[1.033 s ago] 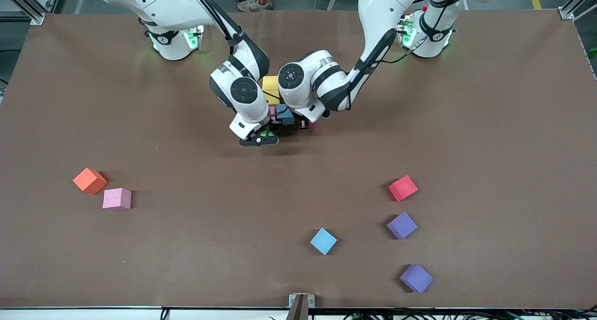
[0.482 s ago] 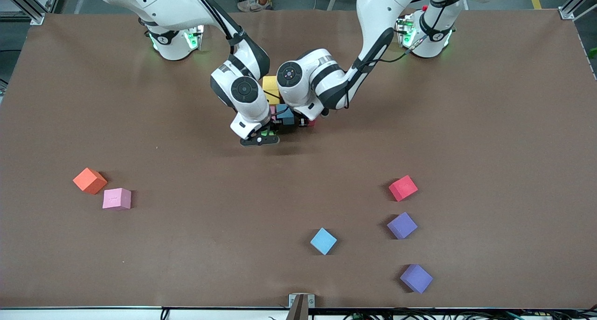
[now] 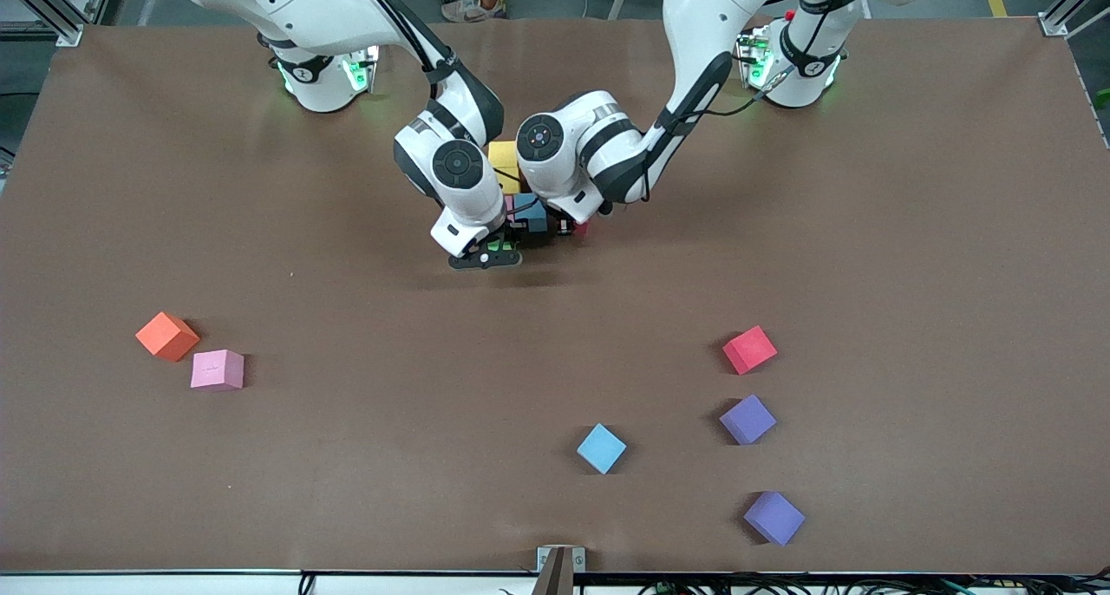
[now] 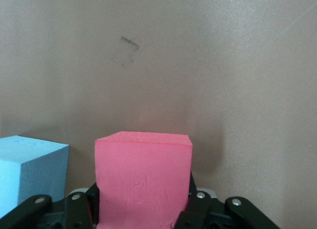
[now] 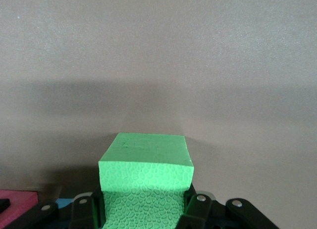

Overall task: Arrange 11 blocks into digit 3
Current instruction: 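Place the green block below the pink while the left gripper lowers red, then release the green block and move the right gripper to a pink block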

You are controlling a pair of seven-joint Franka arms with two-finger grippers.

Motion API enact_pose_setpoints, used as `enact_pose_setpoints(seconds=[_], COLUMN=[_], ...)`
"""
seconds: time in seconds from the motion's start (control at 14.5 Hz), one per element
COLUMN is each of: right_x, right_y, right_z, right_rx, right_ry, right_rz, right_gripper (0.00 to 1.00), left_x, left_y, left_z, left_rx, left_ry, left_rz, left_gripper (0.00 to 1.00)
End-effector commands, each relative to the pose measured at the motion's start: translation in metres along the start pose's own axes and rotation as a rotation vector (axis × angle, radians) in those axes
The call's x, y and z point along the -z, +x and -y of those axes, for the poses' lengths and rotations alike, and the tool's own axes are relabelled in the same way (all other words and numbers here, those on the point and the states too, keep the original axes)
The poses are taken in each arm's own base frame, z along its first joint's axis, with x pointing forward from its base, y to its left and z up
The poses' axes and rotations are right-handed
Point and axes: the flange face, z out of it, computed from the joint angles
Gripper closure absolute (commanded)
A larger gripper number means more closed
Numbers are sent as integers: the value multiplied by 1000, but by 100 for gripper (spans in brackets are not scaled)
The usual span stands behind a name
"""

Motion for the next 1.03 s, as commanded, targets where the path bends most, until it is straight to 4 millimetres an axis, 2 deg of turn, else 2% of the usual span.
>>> enact_pose_setpoints(seconds=[0.0,0.07,0.21,0.41,0.62,0.83,0.89,0.96], right_x=[-14,-13,-9,10,43,94,112,129], right_y=[-8,-8,-2,23,74,123,138,155], right_z=[5,5,4,-3,-44,-84,-102,-127], right_rx=[-17,-20,-24,-56,-149,-241,-275,-320], right_ry=[8,8,12,35,50,14,7,3], right_rz=[13,13,8,-26,-58,-42,-36,-40], right_gripper=[5,0,0,0,0,0,0,0], left_x=[3,3,3,-2,-1,0,2,3], left_y=[6,6,6,9,11,10,9,8], left_z=[5,5,5,8,10,10,10,10], left_rx=[-15,-15,-15,-23,-29,-30,-28,-20], left_ry=[-20,-20,-20,-16,-18,-20,-21,-23], left_rz=[-7,-7,-7,-13,-13,-11,-8,-5], left_gripper=[80,80,80,80,80,80,80,80])
